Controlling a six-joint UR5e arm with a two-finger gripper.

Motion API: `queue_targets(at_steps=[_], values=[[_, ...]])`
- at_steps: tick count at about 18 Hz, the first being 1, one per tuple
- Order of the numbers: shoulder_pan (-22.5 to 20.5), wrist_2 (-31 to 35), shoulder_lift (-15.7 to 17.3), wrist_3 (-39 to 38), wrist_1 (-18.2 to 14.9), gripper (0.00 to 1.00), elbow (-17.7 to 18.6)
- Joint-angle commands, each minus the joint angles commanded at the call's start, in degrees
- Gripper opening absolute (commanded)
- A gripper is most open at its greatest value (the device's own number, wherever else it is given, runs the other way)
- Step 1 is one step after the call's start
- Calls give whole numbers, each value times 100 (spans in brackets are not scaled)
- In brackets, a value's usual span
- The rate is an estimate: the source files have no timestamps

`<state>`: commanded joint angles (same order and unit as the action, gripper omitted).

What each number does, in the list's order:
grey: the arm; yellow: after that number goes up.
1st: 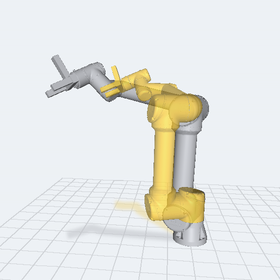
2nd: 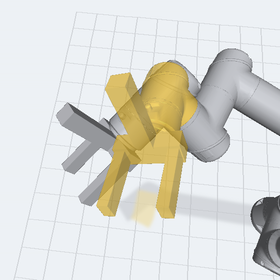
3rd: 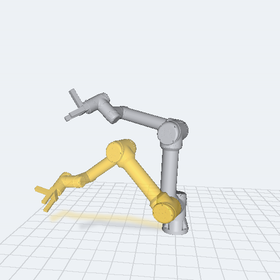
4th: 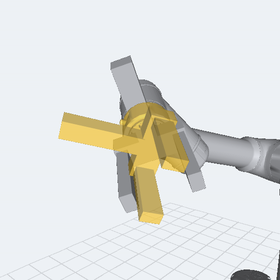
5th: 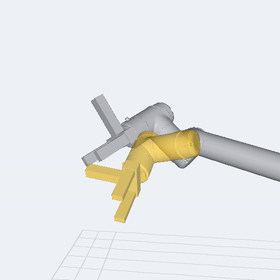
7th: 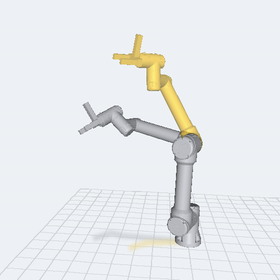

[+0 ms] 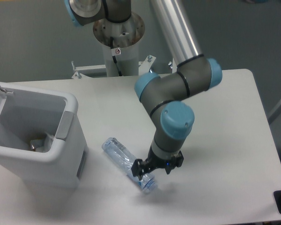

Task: Place the trash in the trash can
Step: 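Lower the gripper and grasp the bottle near its cap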

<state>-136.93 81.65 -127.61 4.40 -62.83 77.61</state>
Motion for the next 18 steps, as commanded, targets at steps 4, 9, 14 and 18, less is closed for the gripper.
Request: queue_targets(at_steps=[4,9,14,18], values=[[44,27,-62,-53,-159,100,8],[166,254,-237,-114,-344,100,0],[202,317,-317,-132,-352,81,17],[211,317,-308,-132,-370,57,8]])
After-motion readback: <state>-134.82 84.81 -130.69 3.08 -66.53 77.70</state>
